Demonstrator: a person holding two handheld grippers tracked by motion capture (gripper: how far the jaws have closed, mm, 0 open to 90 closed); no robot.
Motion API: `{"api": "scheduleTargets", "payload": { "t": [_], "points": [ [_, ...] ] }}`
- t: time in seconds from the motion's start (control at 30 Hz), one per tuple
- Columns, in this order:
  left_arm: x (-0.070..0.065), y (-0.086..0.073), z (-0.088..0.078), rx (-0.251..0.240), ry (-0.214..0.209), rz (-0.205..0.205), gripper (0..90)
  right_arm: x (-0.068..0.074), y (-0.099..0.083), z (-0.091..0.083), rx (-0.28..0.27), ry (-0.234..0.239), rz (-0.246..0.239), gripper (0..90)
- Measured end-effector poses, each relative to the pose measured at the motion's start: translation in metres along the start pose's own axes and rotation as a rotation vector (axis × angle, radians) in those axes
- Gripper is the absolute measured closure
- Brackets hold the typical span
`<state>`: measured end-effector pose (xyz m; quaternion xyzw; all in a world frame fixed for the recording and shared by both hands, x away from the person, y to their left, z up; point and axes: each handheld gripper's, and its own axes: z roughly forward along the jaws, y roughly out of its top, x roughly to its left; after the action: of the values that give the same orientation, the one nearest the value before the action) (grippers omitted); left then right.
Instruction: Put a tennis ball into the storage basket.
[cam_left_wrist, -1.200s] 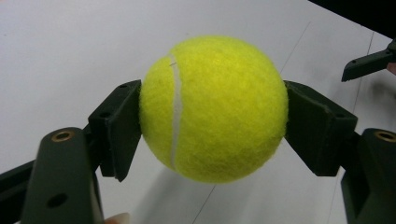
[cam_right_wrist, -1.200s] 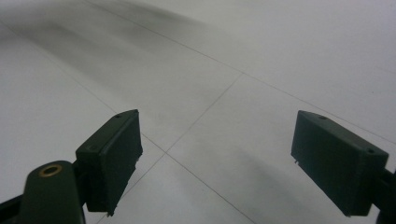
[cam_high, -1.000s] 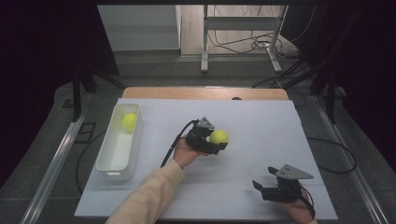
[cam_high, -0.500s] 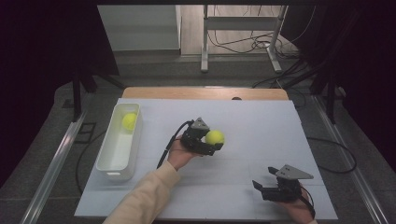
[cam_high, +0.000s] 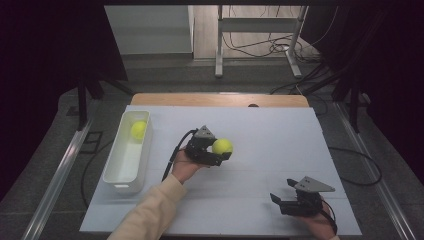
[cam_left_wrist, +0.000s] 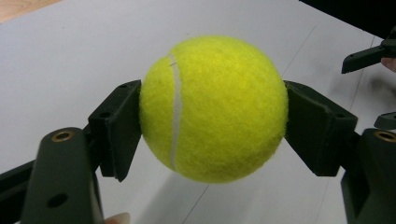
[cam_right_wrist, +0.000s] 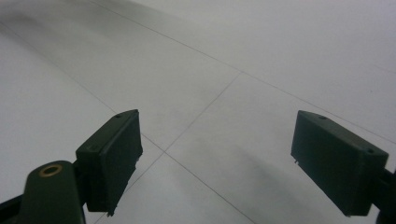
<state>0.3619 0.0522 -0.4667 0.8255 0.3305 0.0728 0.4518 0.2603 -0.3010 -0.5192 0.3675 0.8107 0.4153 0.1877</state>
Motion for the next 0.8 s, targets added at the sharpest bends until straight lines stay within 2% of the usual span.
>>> {"api": "scheduleTargets", "payload": {
  "t": [0.8],
  "points": [
    [0.005, -0.005, -0.021, -0.023, 0.021, -0.003, 25.5, 0.0, 0.001, -0.001, -0.009, -0.01, -0.001, 16.6]
  ]
}}
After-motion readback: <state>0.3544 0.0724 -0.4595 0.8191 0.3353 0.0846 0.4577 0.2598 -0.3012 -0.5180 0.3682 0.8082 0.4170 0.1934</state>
